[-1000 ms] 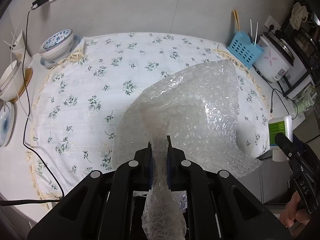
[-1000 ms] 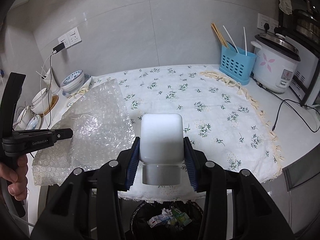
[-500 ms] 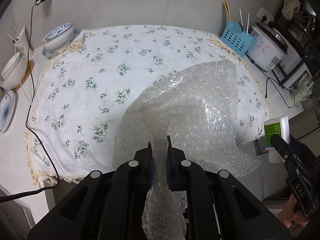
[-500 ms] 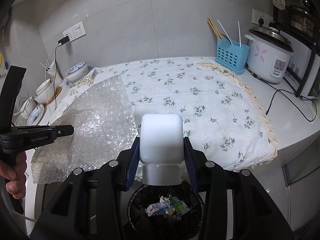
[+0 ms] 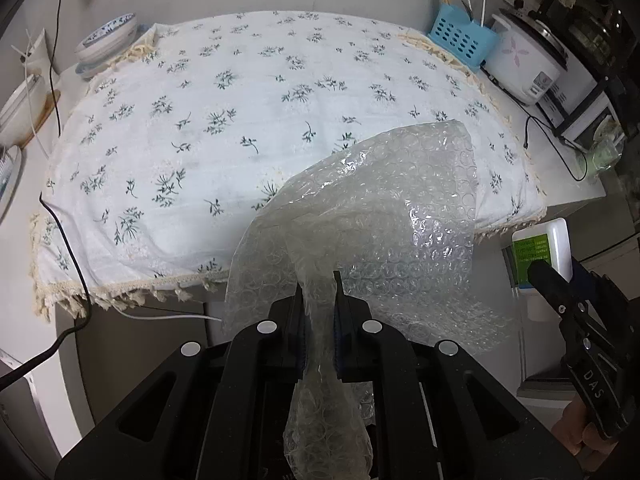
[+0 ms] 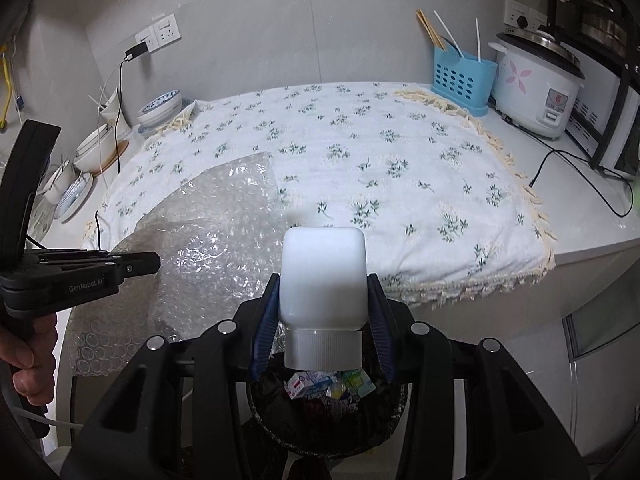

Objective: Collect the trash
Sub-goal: 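Carry the bubble wrap and pill bottle with both grippers to the bin, then open the left gripper over the bin while the right gripper drops the bottle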

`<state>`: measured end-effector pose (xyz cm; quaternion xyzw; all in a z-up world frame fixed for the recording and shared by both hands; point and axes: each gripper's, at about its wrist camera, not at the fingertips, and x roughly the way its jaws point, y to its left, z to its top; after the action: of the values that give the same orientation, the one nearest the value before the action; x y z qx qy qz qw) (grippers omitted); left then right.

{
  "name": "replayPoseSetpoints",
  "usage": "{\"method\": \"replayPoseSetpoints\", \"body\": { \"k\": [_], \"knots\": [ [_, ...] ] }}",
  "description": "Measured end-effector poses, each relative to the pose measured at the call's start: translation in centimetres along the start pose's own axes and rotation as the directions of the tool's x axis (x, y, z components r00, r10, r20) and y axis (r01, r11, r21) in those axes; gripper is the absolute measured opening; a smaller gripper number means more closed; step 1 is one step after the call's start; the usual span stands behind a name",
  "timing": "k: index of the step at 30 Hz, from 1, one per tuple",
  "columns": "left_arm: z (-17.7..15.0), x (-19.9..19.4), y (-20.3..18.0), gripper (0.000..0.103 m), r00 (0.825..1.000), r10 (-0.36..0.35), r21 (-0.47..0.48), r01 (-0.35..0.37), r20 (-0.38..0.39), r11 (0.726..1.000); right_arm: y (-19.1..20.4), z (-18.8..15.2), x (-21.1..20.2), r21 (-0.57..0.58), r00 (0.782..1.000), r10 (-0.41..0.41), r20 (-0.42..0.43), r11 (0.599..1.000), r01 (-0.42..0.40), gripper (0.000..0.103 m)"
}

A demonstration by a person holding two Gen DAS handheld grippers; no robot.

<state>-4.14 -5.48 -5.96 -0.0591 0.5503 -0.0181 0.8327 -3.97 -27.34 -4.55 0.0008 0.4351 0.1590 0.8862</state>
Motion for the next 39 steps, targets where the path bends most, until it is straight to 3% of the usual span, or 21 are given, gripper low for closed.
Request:
{"method": "replayPoseSetpoints", "body": {
  "k": [17,39],
  "knots": [
    [-6.2,6.2,-2.4,0.009,0.993,0.018,0.043,-0.013,-0.115,0.999,-1.9,-6.3,2.5,0.026,0.994,-0.026,-0.106,0.999,0.029,0.040],
    [-8.9,15.1,-5.5,0.012,0.983,0.070,0.096,-0.054,-0.170,0.994,-5.9,-10.4,6.7,0.074,0.974,-0.076,-0.213,0.993,0.093,0.040]
  ]
}}
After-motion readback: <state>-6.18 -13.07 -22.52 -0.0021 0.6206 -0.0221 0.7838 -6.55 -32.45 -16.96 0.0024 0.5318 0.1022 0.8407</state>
